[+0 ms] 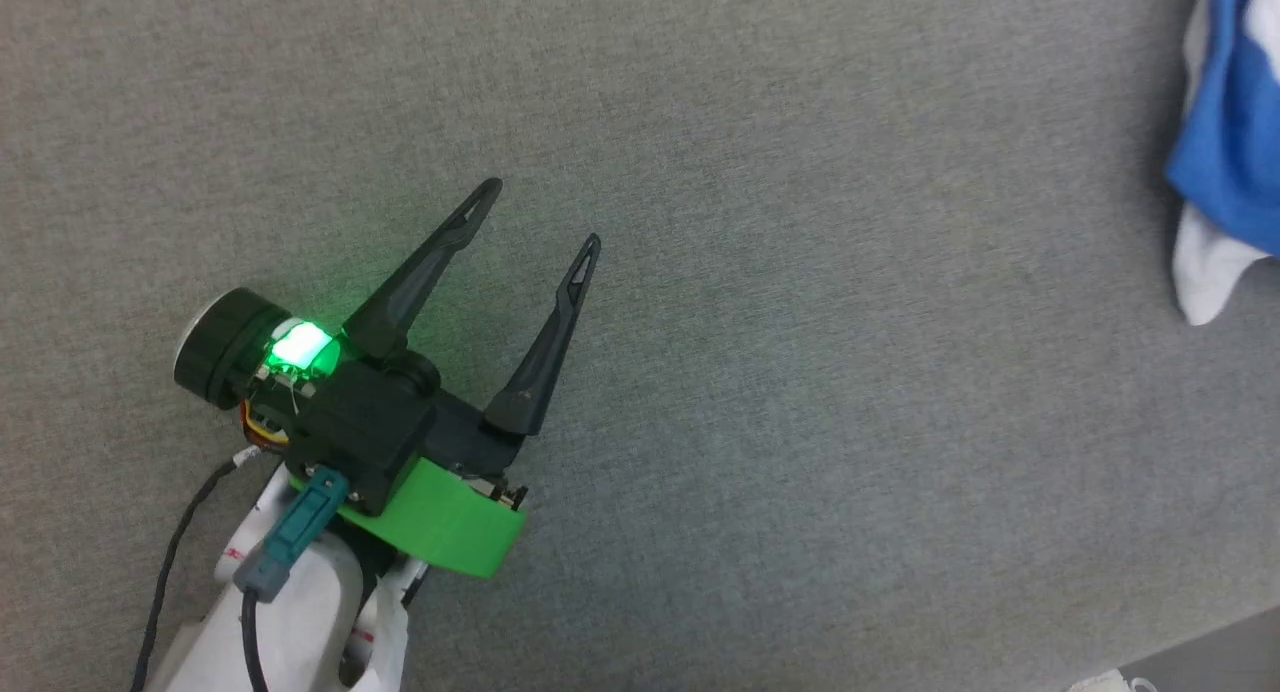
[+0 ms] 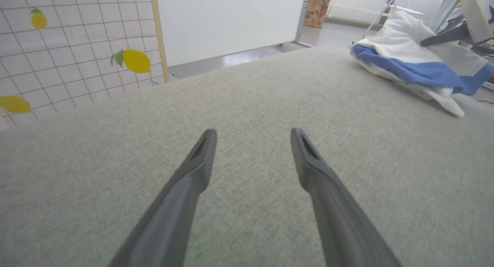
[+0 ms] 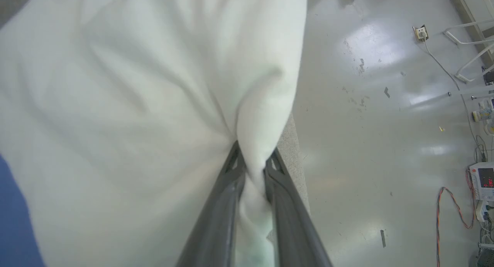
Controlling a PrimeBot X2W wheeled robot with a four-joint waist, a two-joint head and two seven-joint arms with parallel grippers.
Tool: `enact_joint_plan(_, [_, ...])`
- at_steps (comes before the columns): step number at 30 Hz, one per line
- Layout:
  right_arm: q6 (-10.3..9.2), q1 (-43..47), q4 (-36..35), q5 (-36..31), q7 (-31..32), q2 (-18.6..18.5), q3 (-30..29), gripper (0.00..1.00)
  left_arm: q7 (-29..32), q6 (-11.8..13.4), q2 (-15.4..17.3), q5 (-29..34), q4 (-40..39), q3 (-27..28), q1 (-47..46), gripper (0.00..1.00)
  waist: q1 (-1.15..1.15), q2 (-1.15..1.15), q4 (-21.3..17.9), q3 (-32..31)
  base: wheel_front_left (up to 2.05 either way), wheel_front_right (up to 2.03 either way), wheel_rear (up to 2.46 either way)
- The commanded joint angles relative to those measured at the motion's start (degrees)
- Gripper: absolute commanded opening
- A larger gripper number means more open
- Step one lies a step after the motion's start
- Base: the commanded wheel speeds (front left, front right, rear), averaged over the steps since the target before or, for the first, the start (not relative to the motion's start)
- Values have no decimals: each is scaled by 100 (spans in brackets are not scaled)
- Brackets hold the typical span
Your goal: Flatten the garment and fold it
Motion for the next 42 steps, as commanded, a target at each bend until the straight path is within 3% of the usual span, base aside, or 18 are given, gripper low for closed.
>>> enact_joint_plan(1, [-11, -138, 122, -59, -111, -33, -20, 0, 9, -5, 40, 44, -46, -2, -135, 100, -1, 0, 75, 154, 0, 0, 0])
enact_joint_plan(7, [-11, -383, 622, -321, -454, -80, 31, 0, 19, 2, 52, 73, -100, -52, -225, 100, -1, 0, 165, 238, 0, 0, 0])
enact_joint_plan(8, [-11, -419, 698, -351, -491, -73, 19, 15, 12, 4, 50, 75, -99, -58, -239, 100, -1, 0, 178, 232, 0, 0, 0])
enact_joint_plan(10, [-11, -484, 850, -437, -577, -66, 24, 56, -15, 13, 43, 76, -85, -67, -257, 100, -1, 0, 209, 195, 0, 0, 0])
enact_joint_plan(11, [-11, -514, 930, -473, -618, -60, 37, 98, -35, 22, 38, 72, -67, -67, -258, 100, -1, 0, 226, 158, 0, 0, 0])
enact_joint_plan(22, [-11, -676, 1469, -469, -1020, -96, 100, 100, -375, 185, -139, -108, 307, -78, -64, 100, -1, 0, 426, -529, 0, 0, 0])
enact_joint_plan(29, [-11, -527, 1438, 283, -1424, 575, -276, 100, -863, 493, -335, -310, 836, 134, 269, 100, -1, 0, 654, -1232, 0, 0, 0])
enact_joint_plan(35, [-11, 114, 783, 357, -1785, 1014, -315, 100, -1182, 795, -541, -496, 1282, 351, 604, 100, -1, 0, 1027, -1893, 0, 0, 0])
enact_joint_plan(42, [-11, 1575, -583, -16, -2258, 1629, -680, 100, -1396, 1125, -716, -573, 1610, 698, 901, 100, -1, 0, 1585, -2541, 0, 0, 0])
